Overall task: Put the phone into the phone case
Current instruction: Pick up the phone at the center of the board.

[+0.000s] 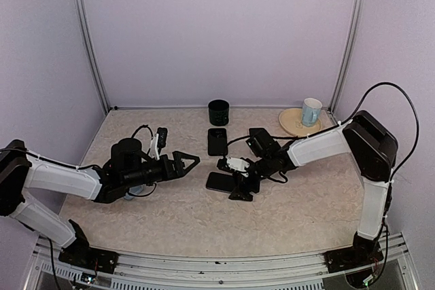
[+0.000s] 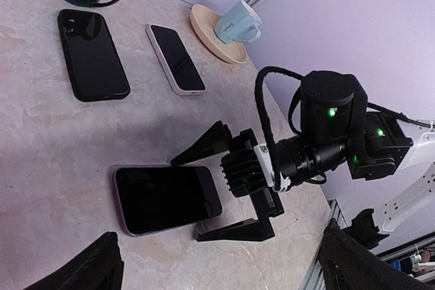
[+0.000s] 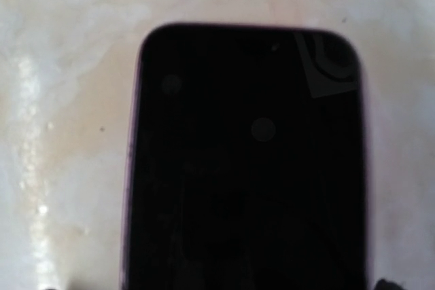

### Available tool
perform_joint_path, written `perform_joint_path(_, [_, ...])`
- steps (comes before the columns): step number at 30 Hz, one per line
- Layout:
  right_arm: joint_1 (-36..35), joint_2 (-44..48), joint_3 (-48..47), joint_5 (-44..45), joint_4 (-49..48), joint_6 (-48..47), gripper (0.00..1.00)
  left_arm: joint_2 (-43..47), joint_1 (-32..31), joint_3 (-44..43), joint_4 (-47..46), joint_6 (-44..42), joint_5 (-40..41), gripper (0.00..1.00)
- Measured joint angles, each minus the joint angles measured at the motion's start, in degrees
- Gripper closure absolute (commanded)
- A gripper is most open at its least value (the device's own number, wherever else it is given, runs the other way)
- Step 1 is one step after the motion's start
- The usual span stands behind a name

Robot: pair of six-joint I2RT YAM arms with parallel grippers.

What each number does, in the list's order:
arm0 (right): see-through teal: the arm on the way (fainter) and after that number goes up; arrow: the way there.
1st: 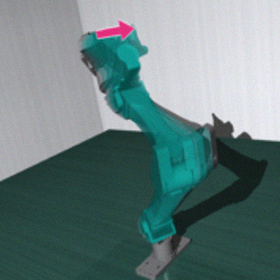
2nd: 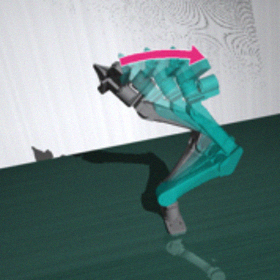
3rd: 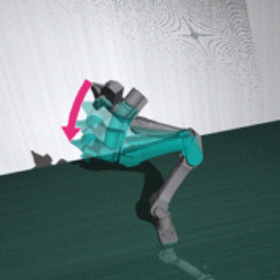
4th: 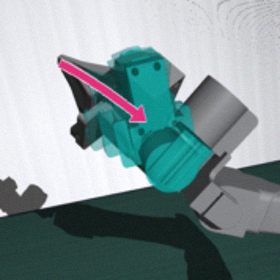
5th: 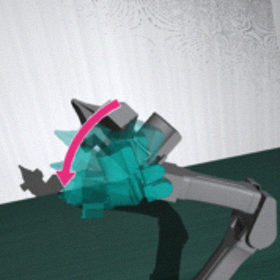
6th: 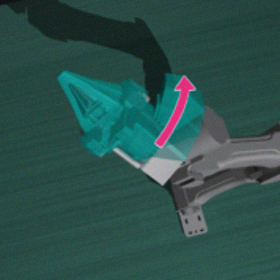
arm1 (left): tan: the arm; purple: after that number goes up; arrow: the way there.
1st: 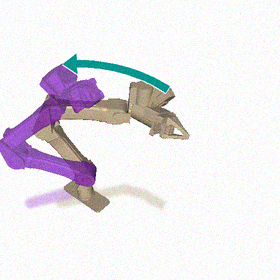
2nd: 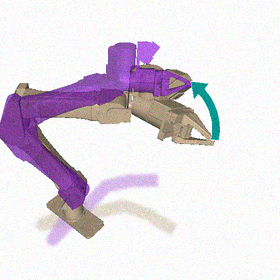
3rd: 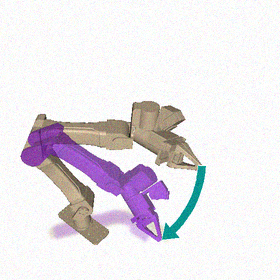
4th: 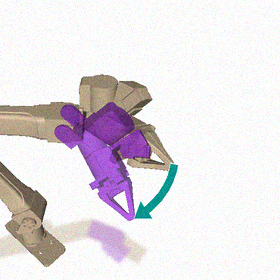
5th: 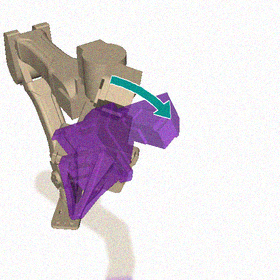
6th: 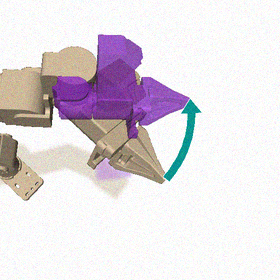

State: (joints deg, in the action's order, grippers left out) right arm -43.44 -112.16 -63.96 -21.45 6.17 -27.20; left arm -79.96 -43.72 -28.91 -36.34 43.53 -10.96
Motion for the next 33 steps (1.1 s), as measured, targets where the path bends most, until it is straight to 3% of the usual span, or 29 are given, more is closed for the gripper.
perform_joint_path(10, [0.8,-2.8,-2.9,-2.2,0.2,0.0,0.14,0.0,0.0,0.2,0.0,0.0,0.7,0.01])
perform_joint_path(16, [1.0,-3.2,-3.4,-1.8,0.1,0.9,0.34,0.0,0.2,0.7,0.0,-0.1,0.9,0.01])
perform_joint_path(22, [1.0,-3.2,-3.5,-1.3,0.2,1.9,0.45,0.0,0.5,0.8,0.0,-0.1,0.9,0.01])
perform_joint_path(33, [0.5,-0.8,0.8,1.1,-4.9,3.9,0.46,0.0,1.0,1.4,0.0,-0.1,1.4,0.01])
